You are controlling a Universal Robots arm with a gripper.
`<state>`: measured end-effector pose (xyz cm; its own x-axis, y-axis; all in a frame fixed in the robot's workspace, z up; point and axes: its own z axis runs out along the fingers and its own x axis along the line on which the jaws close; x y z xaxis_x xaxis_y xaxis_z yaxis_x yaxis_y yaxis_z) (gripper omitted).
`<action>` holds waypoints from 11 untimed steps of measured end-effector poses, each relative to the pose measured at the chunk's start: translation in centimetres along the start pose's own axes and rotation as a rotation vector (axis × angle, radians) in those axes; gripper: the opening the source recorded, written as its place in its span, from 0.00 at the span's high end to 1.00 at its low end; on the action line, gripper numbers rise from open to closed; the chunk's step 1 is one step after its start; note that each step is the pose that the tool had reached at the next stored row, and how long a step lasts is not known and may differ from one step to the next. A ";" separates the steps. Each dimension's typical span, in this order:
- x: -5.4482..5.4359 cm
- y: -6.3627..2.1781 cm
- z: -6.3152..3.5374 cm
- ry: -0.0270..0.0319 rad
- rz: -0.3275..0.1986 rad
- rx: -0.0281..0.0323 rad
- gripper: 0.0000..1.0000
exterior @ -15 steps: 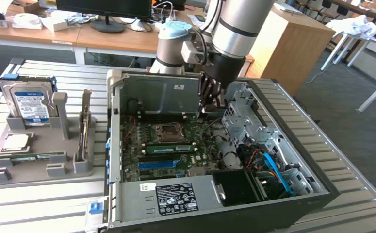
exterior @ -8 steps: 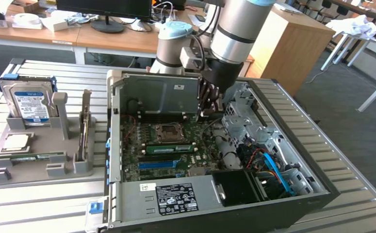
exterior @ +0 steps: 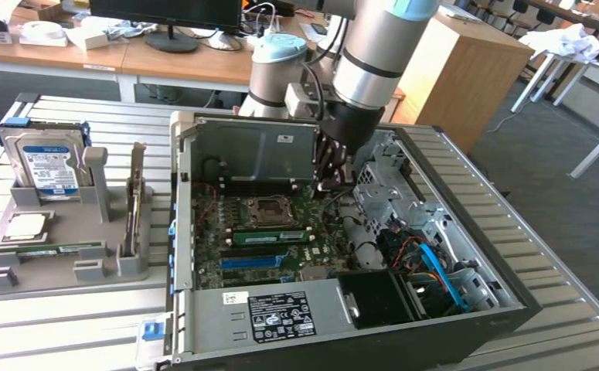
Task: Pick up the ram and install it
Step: 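Press down the ram until it locks into place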
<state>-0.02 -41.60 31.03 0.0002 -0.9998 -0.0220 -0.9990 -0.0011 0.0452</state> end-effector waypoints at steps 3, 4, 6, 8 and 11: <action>0.0 -0.02 0.49 0.0000 0.000 0.0000 0.90; 0.0 -0.03 0.64 0.0000 0.000 0.0000 0.90; 0.0 -0.04 0.96 0.0000 0.000 0.0000 0.90; 0.0 -0.06 1.28 -0.0001 0.000 0.0000 0.90; 0.0 -0.07 1.64 0.0000 0.000 0.0000 0.90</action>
<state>-0.02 -41.60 29.38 -0.0001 -0.9998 -0.0220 -0.9990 -0.0009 0.0451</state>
